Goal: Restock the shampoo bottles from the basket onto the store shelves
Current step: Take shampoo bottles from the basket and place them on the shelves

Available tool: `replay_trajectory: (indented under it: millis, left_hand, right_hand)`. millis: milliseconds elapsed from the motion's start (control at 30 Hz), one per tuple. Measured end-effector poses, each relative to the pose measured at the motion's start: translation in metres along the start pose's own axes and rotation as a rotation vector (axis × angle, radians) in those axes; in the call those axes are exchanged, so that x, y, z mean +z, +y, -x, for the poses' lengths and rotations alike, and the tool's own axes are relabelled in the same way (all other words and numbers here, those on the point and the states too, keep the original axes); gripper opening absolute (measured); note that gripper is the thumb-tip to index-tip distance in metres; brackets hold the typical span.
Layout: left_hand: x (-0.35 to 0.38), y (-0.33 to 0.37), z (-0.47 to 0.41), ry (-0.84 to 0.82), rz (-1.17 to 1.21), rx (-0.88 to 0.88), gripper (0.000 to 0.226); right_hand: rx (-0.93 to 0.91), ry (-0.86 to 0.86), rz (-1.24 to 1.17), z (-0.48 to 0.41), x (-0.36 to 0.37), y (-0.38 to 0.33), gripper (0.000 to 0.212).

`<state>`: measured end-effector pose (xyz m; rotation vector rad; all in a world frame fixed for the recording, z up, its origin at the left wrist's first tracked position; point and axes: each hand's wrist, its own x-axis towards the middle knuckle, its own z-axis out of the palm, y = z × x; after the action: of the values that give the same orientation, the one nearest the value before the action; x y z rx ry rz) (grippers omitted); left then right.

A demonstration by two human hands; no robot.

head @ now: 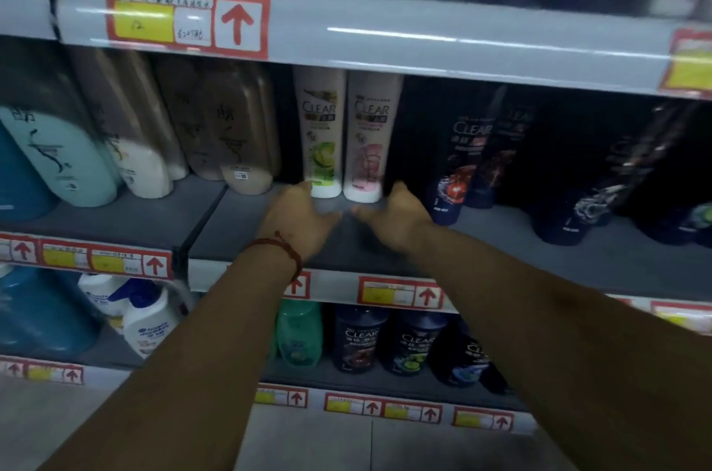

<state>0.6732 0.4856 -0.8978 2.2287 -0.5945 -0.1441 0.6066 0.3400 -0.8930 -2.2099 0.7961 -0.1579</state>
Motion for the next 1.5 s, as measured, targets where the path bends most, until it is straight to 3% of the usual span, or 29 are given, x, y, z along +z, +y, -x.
replay_trajectory:
  millis: [133, 200, 333, 533, 767, 1000, 1133, 1333, 1500]
  left_hand:
    - [-0.001, 0.031, 0.046, -0.06, -0.128, 0.048, 0.046]
    - [-0.002, 0.047, 0.066, -0.086, -0.197, 0.088, 0.042]
    - [-0.002, 0.104, 0.106, -0.174, -0.362, 0.142, 0.079]
    - [0.021, 0.201, 0.146, -0.165, -0.485, 0.417, 0.074]
    - [0.085, 0.298, 0.167, -0.244, -0.492, 0.594, 0.079]
    - [0.176, 0.368, 0.2, -0.393, -0.46, 0.799, 0.073]
    - [0.225, 0.396, 0.221, -0.465, -0.451, 0.879, 0.081]
    - [0.287, 0.423, 0.248, -0.564, -0.419, 0.939, 0.073]
    - [0.345, 0.433, 0.263, -0.651, -0.462, 0.968, 0.08]
  right_hand:
    - [-0.132, -0.114, 0.092, 0.032, -0.034, 0.002, 0.05]
    - [-0.197, -0.161, 0.163, 0.055, -0.062, 0.006, 0.05]
    - [-0.253, -0.073, 0.249, 0.104, -0.137, 0.032, 0.055]
    - [-0.146, 0.078, 0.36, 0.172, -0.249, 0.095, 0.066]
    - [-0.056, 0.221, 0.369, 0.243, -0.334, 0.156, 0.08]
    - [0.042, 0.346, 0.402, 0.292, -0.375, 0.222, 0.082]
    - [0.136, 0.4, 0.4, 0.32, -0.394, 0.264, 0.084]
    - [0.236, 0.447, 0.379, 0.349, -0.419, 0.32, 0.076]
    - [0.329, 0.431, 0.359, 0.364, -0.431, 0.376, 0.085]
